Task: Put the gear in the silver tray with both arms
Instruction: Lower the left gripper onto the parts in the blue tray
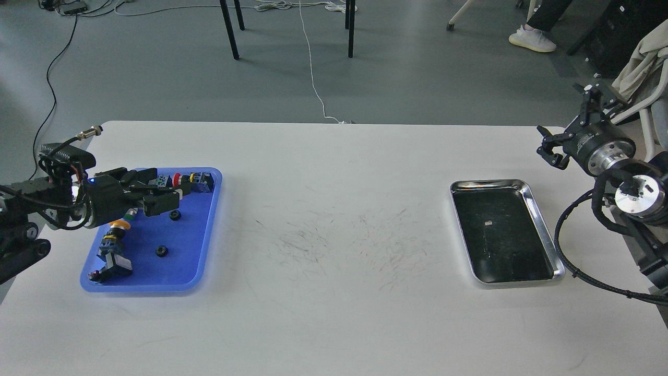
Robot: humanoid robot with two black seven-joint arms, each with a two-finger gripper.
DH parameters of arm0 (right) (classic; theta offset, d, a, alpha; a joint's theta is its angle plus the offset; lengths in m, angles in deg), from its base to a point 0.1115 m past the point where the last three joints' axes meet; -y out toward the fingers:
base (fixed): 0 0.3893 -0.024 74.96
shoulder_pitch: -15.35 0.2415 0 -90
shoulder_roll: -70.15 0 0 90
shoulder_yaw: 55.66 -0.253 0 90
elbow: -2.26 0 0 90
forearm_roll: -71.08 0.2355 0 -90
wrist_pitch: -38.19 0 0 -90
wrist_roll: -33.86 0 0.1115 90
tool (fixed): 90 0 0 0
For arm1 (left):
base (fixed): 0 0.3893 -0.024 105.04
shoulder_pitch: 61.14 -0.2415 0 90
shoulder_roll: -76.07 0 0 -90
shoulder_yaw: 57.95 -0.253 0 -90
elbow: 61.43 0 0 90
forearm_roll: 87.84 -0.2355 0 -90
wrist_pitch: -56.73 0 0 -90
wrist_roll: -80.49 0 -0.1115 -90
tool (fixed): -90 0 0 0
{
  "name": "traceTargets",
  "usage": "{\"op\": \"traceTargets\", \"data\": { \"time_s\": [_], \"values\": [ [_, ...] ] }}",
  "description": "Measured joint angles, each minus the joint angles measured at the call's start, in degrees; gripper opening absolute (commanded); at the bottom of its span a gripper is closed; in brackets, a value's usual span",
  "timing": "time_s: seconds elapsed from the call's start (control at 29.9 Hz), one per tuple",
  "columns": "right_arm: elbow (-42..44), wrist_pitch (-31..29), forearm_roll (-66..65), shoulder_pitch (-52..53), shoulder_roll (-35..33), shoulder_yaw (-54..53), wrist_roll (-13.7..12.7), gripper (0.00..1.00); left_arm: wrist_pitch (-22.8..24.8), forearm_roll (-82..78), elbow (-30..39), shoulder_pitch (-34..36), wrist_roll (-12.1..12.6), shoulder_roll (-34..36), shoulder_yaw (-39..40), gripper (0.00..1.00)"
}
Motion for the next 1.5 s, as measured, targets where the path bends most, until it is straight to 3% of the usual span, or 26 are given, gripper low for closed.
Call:
{"op": "traceTargets", "data": {
  "time_s": [0.57, 1.0, 1.2, 1.34, 1.5],
  "values": [
    [0.0, 0.0, 0.0, 0.0, -0.7, 0.0, 0.0, 0.99, 1.0, -1.5, -2.3, -1.6, 0.0, -2.5, -1.1, 0.9],
    [0.0, 0.0, 0.0, 0.0, -0.8, 0.0, 0.0, 0.99, -7.9, -1.7, -8.9, -1.7, 0.0, -5.1, -7.0, 0.82],
    [0.0, 0.0, -0.1, 0.0, -0.7, 0.0, 0.0, 0.99, -9.9, -1.6, -14.2, -1.7, 0.0, -7.9, -7.1, 0.79],
    [0.0, 0.1, -0.1, 0.0, -0.7, 0.0, 0.0, 0.99, -11.0, -1.4, -15.0, -1.8, 0.0, -8.6, -7.1, 0.75],
    [0.0, 0.1, -0.1, 0.0, -0.8, 0.1, 0.0, 0.99, -11.1, -0.7, -14.9, -1.9, 0.0, -8.7, -7.1, 0.76]
  ]
}}
